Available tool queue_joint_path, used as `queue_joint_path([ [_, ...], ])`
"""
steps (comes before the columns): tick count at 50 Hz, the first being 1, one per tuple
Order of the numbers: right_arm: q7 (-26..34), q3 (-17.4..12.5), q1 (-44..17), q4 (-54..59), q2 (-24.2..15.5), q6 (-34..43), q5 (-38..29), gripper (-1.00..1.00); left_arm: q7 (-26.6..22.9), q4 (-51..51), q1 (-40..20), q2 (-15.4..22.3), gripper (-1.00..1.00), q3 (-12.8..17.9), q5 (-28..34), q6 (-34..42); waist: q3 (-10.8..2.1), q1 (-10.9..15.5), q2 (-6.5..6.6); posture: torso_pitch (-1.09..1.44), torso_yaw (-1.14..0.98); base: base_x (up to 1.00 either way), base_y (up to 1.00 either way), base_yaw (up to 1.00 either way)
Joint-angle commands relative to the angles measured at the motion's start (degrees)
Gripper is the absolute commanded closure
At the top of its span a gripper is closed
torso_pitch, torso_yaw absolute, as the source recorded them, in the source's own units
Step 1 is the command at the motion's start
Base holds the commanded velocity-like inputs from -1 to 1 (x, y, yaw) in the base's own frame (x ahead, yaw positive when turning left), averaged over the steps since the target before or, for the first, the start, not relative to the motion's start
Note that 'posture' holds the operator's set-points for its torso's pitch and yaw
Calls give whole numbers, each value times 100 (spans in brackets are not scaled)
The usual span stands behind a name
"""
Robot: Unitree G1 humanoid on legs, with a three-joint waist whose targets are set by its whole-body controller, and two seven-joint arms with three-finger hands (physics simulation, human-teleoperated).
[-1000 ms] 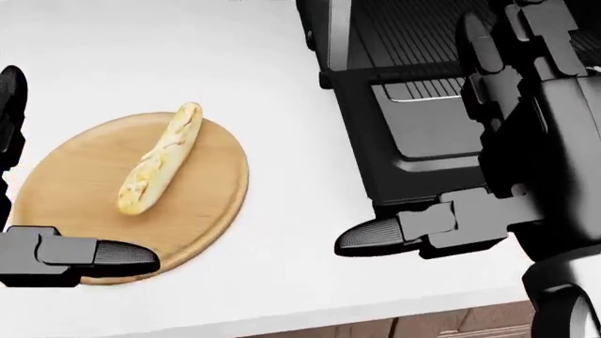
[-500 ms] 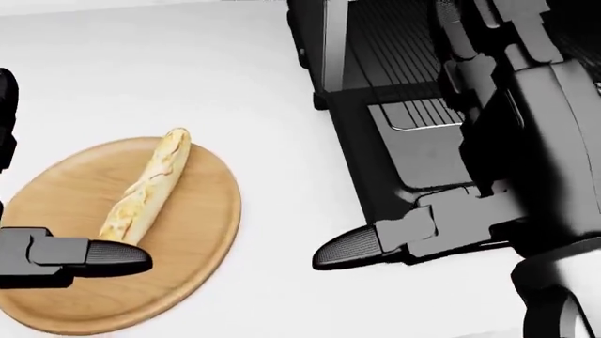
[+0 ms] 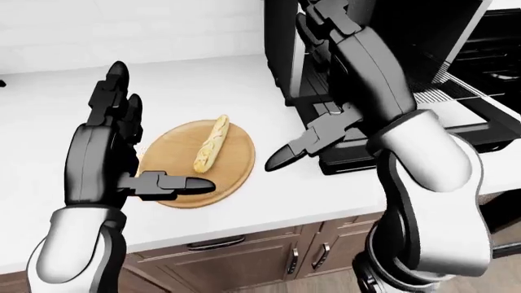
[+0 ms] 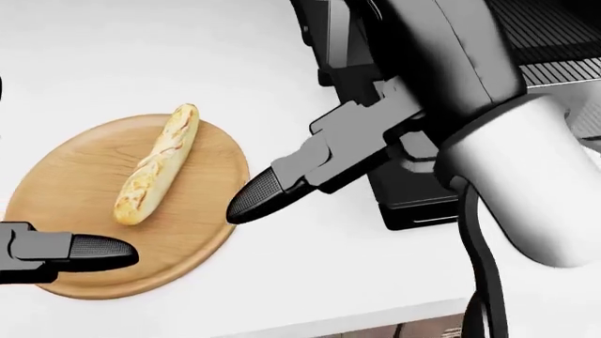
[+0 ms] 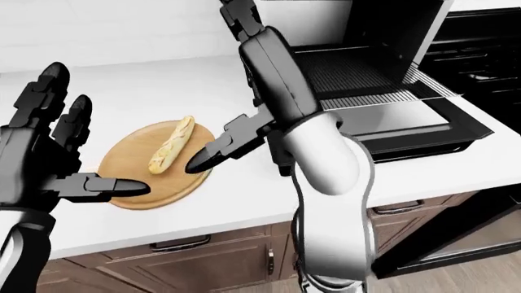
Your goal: Place the baguette on the rack of the toaster oven.
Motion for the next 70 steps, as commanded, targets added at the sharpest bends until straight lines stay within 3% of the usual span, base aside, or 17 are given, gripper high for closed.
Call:
queue_joint_path([
  [1,193,-71,-200,-14,67,-259,-355,-100,78,-122,-133,70,-100,29,-65,-125,-119,8,27,0,3,0,0,0],
  [11,485,-182,-71,235,462,-758,-743,-100,190,-122,-95,102,-100,-5,-143,-129,-163,157,22,0,8,0,0,0],
  [22,708,-239,-306,575,365,-996,-929,-100,222,-122,-10,126,-100,-25,-170,-158,-192,347,14,0,14,0,0,0],
  [30,1462,-214,-957,1467,161,-1778,-1437,-100,209,-122,74,84,-100,-51,-147,-225,-208,502,13,0,17,0,0,0],
  [36,1812,-301,-1169,1924,315,-2308,-1748,-100,177,-122,-7,97,-100,-2,-149,-166,-202,655,3,0,20,0,0,0],
  [45,2362,-277,-1328,2322,462,-2897,-2183,-100,184,-122,-17,47,-100,-19,-97,-89,-217,952,-5,0,25,0,0,0],
  [70,2342,-293,-1106,3373,631,-4263,-2508,-100,77,-122,106,4,-100,-83,56,-237,-320,1986,100,0,37,0,0,0],
])
